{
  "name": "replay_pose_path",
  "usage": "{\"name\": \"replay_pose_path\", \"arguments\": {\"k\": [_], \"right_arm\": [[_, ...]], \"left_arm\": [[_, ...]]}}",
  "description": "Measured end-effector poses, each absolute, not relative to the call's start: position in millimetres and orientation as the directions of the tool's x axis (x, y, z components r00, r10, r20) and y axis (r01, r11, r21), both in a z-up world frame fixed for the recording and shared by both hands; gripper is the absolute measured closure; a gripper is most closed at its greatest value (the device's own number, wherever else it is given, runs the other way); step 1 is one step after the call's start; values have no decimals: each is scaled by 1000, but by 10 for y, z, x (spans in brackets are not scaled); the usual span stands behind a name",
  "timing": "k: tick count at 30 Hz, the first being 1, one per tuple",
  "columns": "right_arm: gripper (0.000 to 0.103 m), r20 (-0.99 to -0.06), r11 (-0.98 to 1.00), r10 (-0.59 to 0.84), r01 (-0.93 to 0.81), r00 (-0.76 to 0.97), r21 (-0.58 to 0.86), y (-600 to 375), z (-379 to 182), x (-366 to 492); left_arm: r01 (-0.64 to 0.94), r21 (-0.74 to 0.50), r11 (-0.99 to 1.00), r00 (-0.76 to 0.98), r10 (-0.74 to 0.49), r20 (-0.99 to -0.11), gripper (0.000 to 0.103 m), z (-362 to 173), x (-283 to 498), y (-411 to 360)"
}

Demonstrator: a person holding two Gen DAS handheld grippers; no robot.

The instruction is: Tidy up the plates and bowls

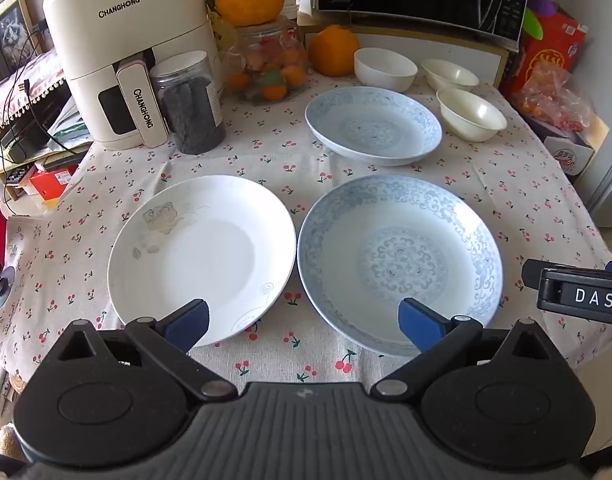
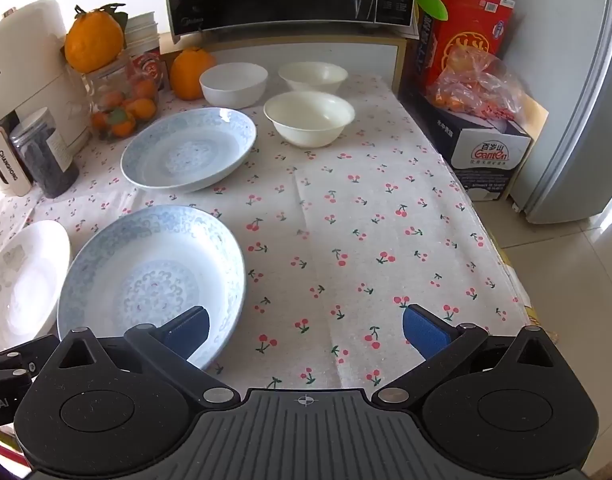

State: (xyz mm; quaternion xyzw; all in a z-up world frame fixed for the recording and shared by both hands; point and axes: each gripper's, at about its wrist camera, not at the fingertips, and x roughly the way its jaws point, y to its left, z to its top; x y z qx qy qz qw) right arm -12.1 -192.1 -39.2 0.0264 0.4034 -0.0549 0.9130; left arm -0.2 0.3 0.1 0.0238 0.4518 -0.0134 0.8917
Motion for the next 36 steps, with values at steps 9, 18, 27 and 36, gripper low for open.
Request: {"name": "replay_pose_path", "arguments": {"k": [9,18,27,36], "right_arm": [[0,-737,993,-74,121,671,11,-1927,-393,-128],[0,-740,993,-70,118,669,12,-1915,-388,-129],[0,-742,993,-66,116,668,17,-1901,-387,-129],[0,-742,993,-61,114,668,21,-1912,-406,-134]], "left_arm": [[47,34,998,590,0,-807,1,-14,11,4],[48,36,998,591,1,-807,1,1,-8,0],[47,37,998,592,2,-806,1,-2,-10,-1],[47,38,998,592,3,-806,1,-4,-13,0]]}}
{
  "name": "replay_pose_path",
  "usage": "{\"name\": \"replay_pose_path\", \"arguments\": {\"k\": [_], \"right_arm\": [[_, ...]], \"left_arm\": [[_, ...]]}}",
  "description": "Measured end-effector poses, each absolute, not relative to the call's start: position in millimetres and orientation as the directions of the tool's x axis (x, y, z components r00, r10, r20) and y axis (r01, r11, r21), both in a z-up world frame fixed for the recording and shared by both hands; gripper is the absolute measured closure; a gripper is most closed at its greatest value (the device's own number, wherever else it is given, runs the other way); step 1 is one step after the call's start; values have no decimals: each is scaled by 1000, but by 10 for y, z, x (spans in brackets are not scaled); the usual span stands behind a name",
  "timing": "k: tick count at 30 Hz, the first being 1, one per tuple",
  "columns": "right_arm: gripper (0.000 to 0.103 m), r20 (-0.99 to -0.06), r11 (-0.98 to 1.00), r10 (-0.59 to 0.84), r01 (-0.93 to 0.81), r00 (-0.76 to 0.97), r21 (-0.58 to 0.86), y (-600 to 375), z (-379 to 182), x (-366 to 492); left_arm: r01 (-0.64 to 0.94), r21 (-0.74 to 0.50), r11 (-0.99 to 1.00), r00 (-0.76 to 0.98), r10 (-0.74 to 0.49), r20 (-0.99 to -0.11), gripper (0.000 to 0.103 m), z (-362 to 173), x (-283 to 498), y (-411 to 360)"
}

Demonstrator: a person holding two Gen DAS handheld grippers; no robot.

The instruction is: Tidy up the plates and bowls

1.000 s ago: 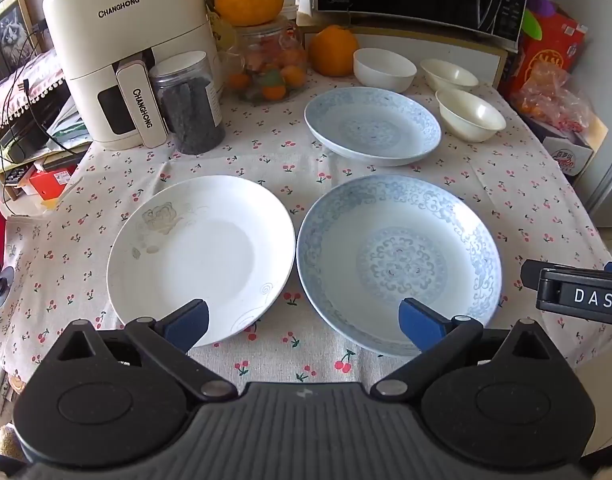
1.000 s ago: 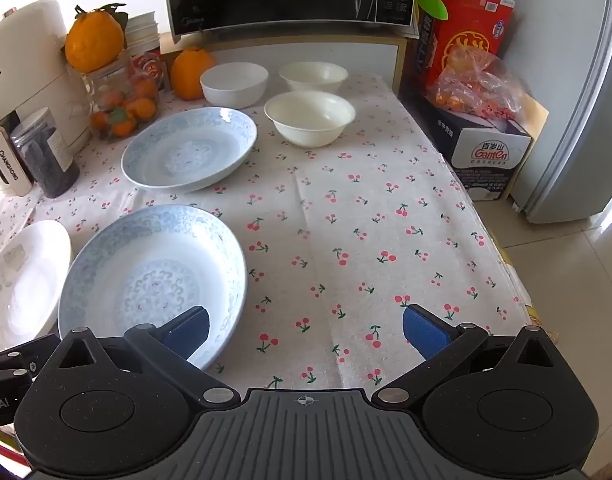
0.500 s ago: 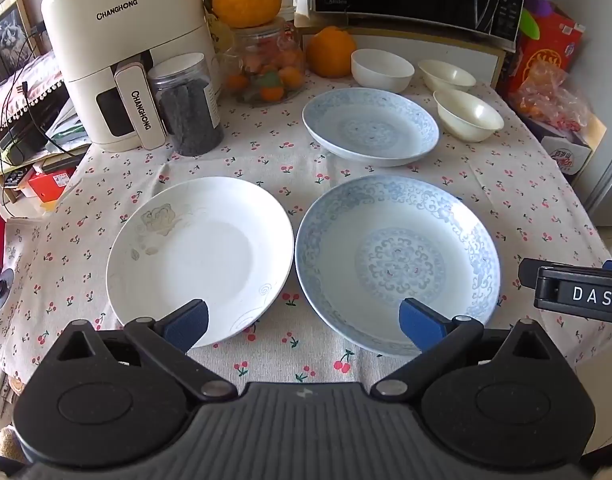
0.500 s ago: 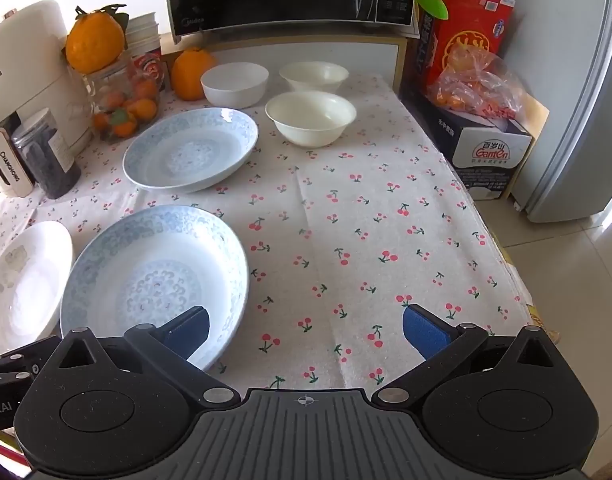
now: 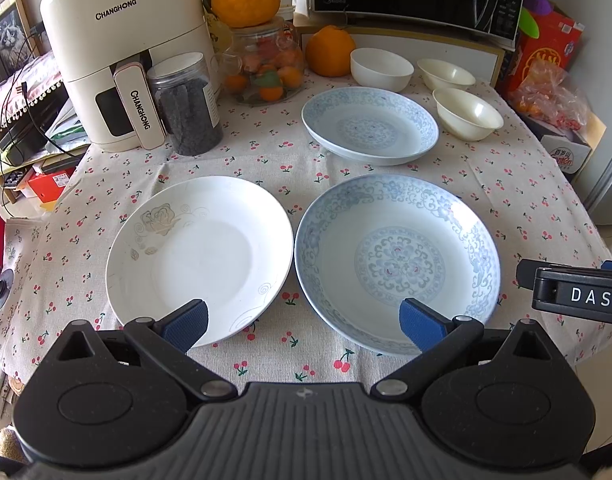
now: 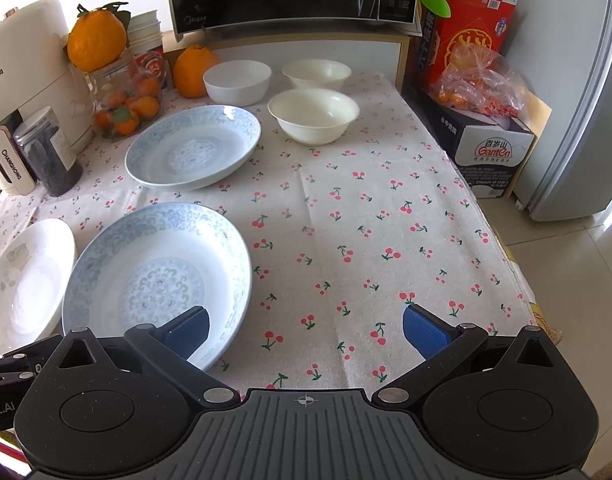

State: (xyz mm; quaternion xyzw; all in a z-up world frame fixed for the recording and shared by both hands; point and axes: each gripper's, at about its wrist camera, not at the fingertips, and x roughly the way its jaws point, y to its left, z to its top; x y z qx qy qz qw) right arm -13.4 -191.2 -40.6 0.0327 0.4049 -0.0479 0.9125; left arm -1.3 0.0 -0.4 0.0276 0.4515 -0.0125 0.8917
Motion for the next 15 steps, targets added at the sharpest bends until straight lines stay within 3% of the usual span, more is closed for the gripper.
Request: {"name": "replay_pose_path", "arguments": {"k": [15], "right_arm": [[0,-745,994,-51,109,665,30,-1900,-409,-141]], "left_arm": [[51,42,998,588,4,-809,1,-7,-24,-56]]}}
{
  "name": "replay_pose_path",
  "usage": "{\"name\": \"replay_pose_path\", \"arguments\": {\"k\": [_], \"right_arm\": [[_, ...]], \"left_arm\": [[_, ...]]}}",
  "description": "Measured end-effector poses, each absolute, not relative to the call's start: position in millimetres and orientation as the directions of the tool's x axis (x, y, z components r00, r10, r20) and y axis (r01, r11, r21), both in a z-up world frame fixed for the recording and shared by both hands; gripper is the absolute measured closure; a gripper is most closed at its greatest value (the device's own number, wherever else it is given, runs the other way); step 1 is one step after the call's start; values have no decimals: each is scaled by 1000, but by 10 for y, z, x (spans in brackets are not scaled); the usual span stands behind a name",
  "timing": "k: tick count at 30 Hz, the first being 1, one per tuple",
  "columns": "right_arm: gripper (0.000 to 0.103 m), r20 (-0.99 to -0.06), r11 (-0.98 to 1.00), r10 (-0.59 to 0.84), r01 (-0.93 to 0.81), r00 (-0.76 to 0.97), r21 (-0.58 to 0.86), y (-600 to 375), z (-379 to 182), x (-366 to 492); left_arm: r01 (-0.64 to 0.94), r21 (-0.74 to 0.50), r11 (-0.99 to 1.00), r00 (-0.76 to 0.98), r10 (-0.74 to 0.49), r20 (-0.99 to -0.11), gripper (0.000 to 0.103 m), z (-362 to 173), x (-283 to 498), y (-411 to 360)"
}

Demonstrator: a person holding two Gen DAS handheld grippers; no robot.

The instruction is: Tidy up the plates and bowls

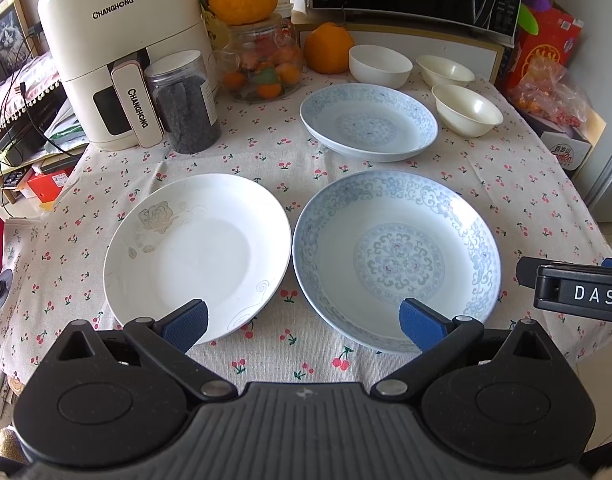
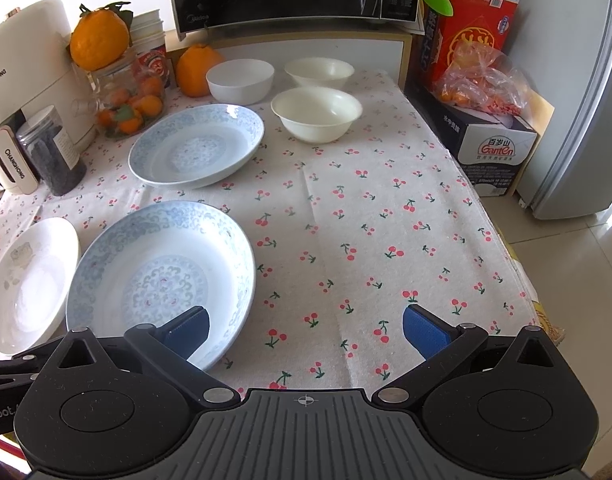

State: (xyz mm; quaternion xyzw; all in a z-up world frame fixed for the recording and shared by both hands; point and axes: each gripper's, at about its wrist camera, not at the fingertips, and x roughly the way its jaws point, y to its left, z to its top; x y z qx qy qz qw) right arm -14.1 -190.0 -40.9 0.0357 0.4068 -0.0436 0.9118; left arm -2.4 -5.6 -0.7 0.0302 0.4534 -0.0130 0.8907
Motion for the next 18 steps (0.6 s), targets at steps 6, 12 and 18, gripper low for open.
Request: {"name": "replay_pose_path", "arguments": {"k": [6,12,18], "right_arm": [[0,-749,993,-50,110,660,31,-1894,-415,-136],[0,-755,994,-48,107,654,29,-1880,-425,-128],[0,-756,994,-48,107,653,29,-1879,-421,-121]], "left_arm": [[54,37,998,587,-2,-810,1,-3,-14,-42],[60,31,998,585,-10,-811,1,3,-10,-19],[61,25,998,579,-15,-815,1,-16,0,-20]]}}
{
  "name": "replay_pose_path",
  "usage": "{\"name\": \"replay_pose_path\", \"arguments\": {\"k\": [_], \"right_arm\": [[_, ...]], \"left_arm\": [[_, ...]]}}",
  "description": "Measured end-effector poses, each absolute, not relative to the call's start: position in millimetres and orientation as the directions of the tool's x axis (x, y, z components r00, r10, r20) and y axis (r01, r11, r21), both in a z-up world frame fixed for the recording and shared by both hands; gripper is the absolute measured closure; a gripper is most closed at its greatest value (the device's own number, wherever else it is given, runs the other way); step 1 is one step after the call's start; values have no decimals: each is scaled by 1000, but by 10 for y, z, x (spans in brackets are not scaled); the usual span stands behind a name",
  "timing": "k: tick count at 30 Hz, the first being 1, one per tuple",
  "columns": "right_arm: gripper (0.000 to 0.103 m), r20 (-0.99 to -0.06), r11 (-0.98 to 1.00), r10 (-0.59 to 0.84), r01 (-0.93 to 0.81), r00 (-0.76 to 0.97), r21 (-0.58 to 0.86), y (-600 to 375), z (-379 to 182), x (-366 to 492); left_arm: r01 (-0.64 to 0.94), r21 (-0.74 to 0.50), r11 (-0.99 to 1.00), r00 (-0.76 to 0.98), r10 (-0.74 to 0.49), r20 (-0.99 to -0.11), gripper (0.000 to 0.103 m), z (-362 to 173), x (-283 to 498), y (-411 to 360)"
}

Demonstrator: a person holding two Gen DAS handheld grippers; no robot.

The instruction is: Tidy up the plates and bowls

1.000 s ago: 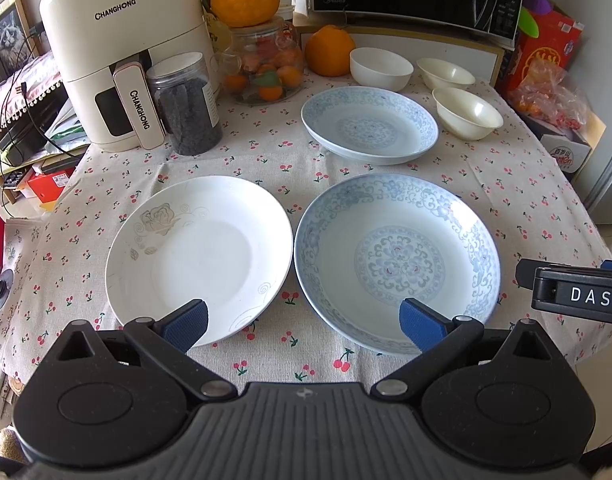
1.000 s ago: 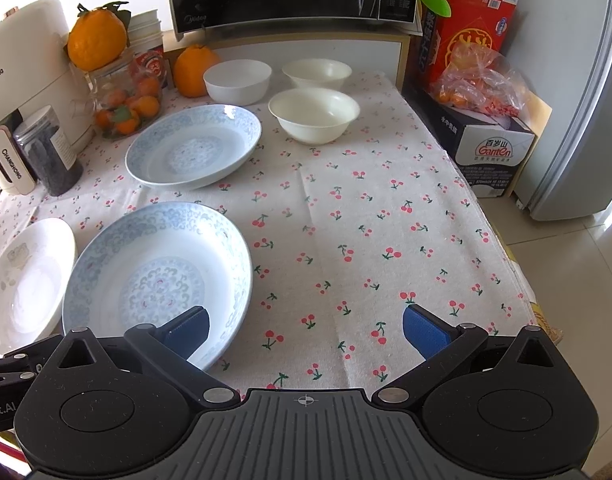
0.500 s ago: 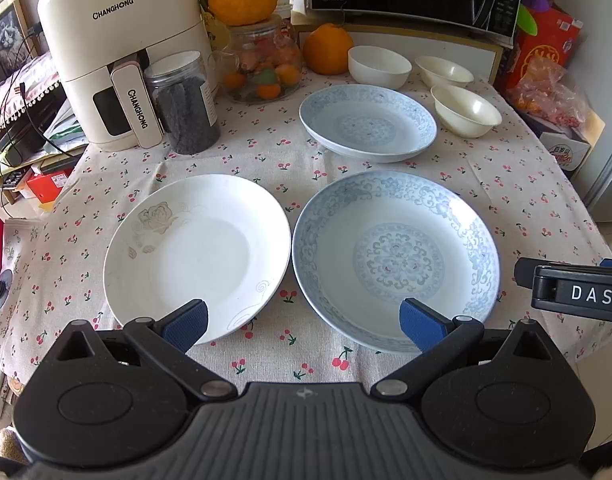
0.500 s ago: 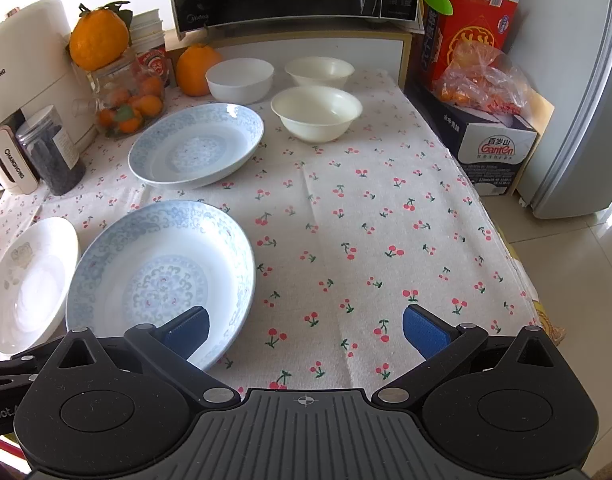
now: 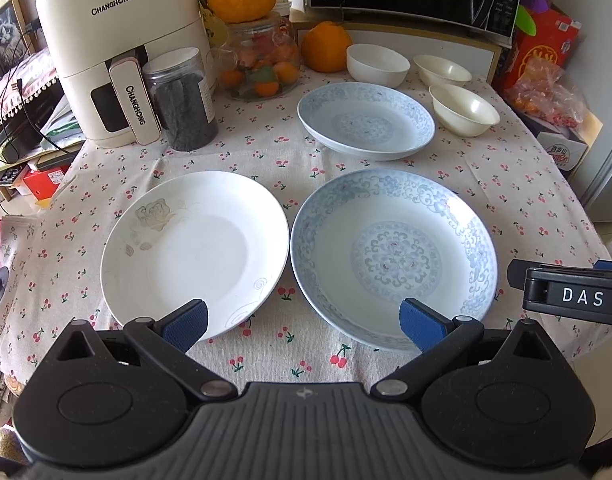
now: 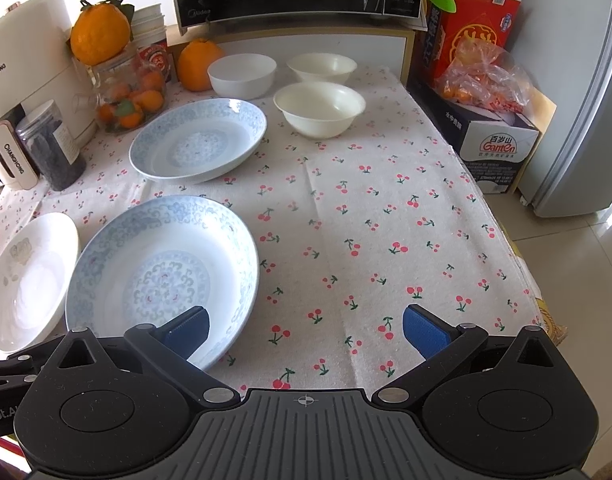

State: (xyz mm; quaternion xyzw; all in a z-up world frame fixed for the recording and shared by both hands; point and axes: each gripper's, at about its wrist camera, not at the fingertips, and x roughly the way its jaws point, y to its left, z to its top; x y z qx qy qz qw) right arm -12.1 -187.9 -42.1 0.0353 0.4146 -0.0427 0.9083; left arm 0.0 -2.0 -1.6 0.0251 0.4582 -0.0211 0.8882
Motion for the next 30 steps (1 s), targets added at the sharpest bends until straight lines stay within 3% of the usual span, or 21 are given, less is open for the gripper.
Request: {"name": "replay_pose_path", "arguments": {"k": [23,30], "right_arm": [[0,-751,996,-57,84,658,-2,-1885,-481,-35],[0,-755,998,26,23,655,54,-1907,-531,26]], "left_arm": [[103,43,994,594,-27,-804,4,-167,25,-39],[106,-41,994,550,-93,-830,10,-230,34,39]]}}
